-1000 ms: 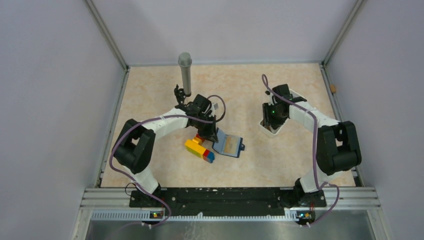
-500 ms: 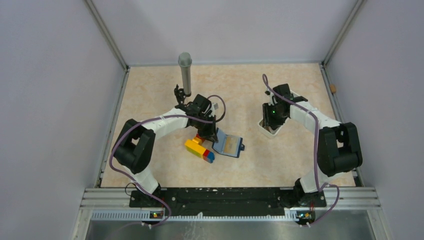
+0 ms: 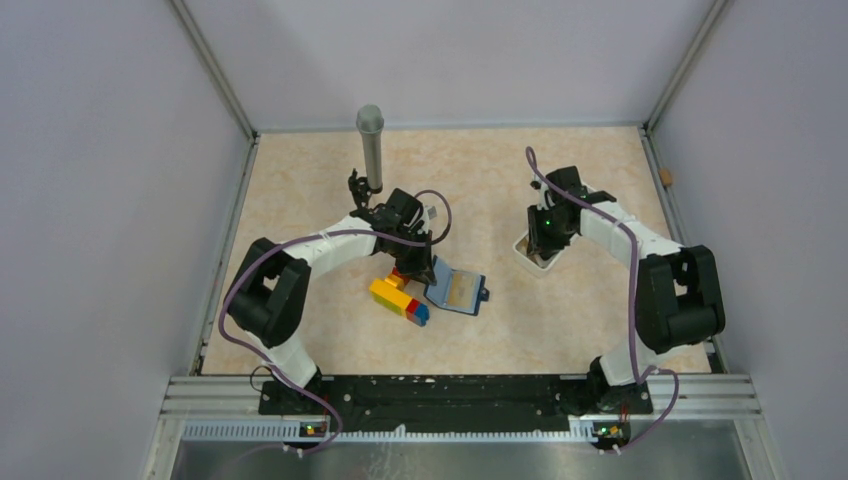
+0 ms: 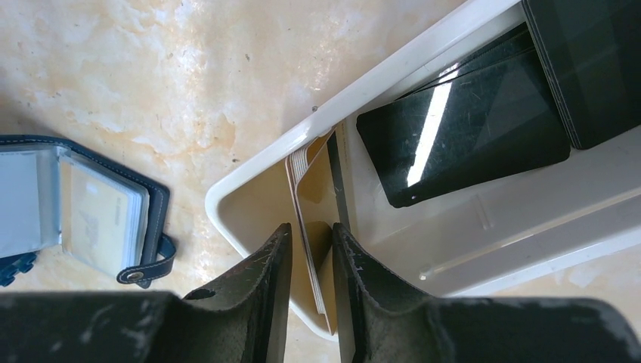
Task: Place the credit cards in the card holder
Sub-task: Pick up the credit card from the storage box.
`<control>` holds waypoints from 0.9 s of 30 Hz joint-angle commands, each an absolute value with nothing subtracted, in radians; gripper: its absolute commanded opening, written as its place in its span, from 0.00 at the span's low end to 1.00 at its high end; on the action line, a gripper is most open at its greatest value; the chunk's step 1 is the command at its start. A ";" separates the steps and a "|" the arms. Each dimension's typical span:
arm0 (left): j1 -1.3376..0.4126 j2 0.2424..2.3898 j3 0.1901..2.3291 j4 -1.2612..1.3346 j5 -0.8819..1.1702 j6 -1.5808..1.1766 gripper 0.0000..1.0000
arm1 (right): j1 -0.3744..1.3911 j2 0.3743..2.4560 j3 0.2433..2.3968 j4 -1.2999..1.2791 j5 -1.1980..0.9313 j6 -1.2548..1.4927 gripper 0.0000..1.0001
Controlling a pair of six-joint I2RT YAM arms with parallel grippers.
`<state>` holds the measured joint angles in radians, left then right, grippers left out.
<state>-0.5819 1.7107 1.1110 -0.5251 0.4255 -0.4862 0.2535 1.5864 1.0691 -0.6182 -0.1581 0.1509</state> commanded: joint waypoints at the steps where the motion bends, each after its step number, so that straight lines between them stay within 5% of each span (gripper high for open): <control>1: -0.577 1.698 1.146 -0.525 0.419 -0.471 0.00 | 0.268 1.536 1.123 -0.634 -0.186 0.168 0.25; 27: -0.577 1.698 1.149 -0.527 0.422 -0.470 0.00 | 0.267 1.524 1.132 -0.655 -0.209 0.175 0.18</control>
<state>-0.5819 1.7107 1.1110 -0.5255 0.4255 -0.4831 0.2535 1.5700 1.0828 -0.6403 -0.1677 0.1600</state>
